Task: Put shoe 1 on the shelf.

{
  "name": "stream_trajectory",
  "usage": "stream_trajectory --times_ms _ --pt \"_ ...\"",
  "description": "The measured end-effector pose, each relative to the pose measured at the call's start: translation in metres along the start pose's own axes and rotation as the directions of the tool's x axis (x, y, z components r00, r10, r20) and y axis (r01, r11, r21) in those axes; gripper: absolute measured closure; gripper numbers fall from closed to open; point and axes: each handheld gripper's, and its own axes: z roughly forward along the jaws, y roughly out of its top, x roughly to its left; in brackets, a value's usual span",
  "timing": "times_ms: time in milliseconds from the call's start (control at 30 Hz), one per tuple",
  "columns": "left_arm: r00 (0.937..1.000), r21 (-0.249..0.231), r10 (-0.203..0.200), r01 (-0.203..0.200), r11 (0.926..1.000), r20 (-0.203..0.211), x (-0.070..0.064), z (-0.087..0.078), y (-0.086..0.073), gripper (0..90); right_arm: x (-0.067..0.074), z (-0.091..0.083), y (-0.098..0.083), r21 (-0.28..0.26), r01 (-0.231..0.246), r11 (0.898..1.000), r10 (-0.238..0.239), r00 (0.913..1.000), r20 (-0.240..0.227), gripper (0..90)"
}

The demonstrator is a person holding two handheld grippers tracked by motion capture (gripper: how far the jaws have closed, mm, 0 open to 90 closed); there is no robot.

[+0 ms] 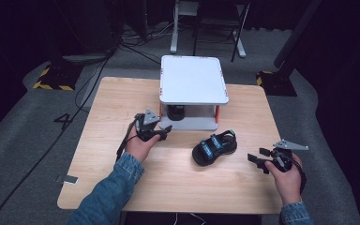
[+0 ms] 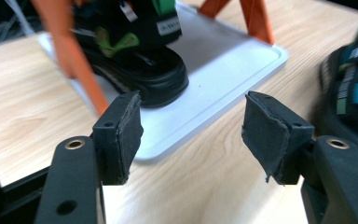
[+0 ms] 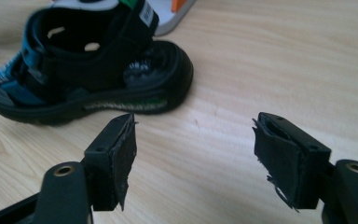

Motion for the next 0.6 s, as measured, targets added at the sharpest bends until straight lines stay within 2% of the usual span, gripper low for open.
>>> stream_trajectory --times_ms 67,133,167,233,300,333,367,467,600 --pt "0.9998 -0.005 -0.015 0.015 0.9999 -0.011 0.0 -0.02 0.002 36.4 0.0 0.0 0.005 -0.009 0.002 1.0 -0.002 1.0 -0.006 30.1" --pt "0.9994 0.006 -0.009 0.009 0.9999 -0.034 0.001 -0.037 0.003 34.8 -0.001 0.0 0.01 -0.019 0.005 1.0 -0.005 0.9999 -0.009 29.9" --pt "0.9991 0.007 -0.022 0.022 0.9997 -0.037 0.001 -0.044 0.003 34.1 -0.001 0.0 0.012 -0.025 0.009 1.0 -0.01 0.9999 -0.013 29.9" --pt "0.9988 0.022 -0.011 0.012 0.9997 -0.047 0.003 -0.057 0.001 32.3 -0.001 0.002 0.017 -0.03 0.016 0.999 -0.016 0.9996 -0.021 29.8" --pt "0.9986 0.039 -0.012 0.014 0.9992 -0.052 0.004 -0.068 -0.002 30.5 0.0 0.004 0.021 -0.036 0.023 0.999 -0.024 0.9993 -0.029 29.5" --pt "0.9986 0.039 -0.012 0.014 0.9992 -0.052 0.004 -0.068 -0.002 29.5 0.001 0.004 0.024 -0.035 0.029 0.999 -0.031 0.999 -0.033 29.1" --pt "0.9984 0.049 -0.012 0.015 0.9987 -0.055 0.006 -0.08 -0.005 28.6 0.002 0.005 0.026 -0.037 0.042 0.998 -0.044 0.9983 -0.04 29.0" --pt "0.9975 0.066 -0.005 0.01 0.9978 -0.07 0.008 -0.096 -0.009 26.5 0.006 0.005 0.034 -0.046 0.055 0.997 -0.058 0.9969 -0.053 28.9" --pt "0.9963 0.078 -0.007 0.014 0.9969 -0.086 0.01 -0.107 -0.015 25.5 0.012 0.005 0.043 -0.062 0.075 0.995 -0.08 0.994 -0.075 28.9"
